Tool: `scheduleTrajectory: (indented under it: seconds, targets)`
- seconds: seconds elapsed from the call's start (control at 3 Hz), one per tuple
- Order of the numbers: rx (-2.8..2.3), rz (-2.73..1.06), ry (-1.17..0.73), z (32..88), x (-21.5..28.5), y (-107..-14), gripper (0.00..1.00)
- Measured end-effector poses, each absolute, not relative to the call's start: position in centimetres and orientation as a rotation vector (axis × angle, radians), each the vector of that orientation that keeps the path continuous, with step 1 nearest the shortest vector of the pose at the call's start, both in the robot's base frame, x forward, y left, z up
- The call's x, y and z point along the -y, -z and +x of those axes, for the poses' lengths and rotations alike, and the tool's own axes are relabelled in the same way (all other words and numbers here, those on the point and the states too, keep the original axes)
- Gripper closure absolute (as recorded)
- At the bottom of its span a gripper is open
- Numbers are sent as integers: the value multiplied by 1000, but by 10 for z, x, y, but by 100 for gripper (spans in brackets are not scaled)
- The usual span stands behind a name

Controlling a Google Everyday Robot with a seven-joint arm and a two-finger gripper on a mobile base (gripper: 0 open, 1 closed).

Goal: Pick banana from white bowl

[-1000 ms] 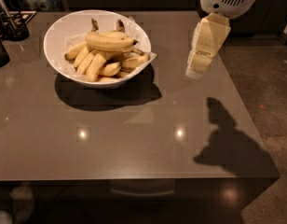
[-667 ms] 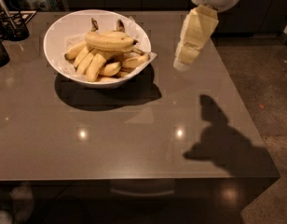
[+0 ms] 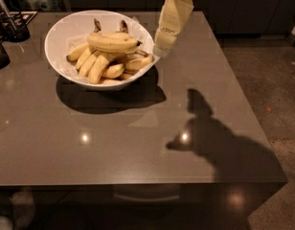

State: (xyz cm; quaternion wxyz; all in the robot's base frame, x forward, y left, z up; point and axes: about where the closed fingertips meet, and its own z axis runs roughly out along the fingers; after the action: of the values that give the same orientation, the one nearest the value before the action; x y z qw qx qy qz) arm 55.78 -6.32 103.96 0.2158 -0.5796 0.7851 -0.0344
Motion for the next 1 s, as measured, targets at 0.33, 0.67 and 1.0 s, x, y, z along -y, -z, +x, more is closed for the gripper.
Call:
scheduleTrajectory:
  seconds: [0.33, 0.67, 1.0]
  targets:
    - [-2155, -1590, 81, 561, 56, -1040, 0]
    - [-2172, -1560, 65, 577, 25, -1046, 0]
    - [-2172, -1560, 65, 577, 25, -1046, 0]
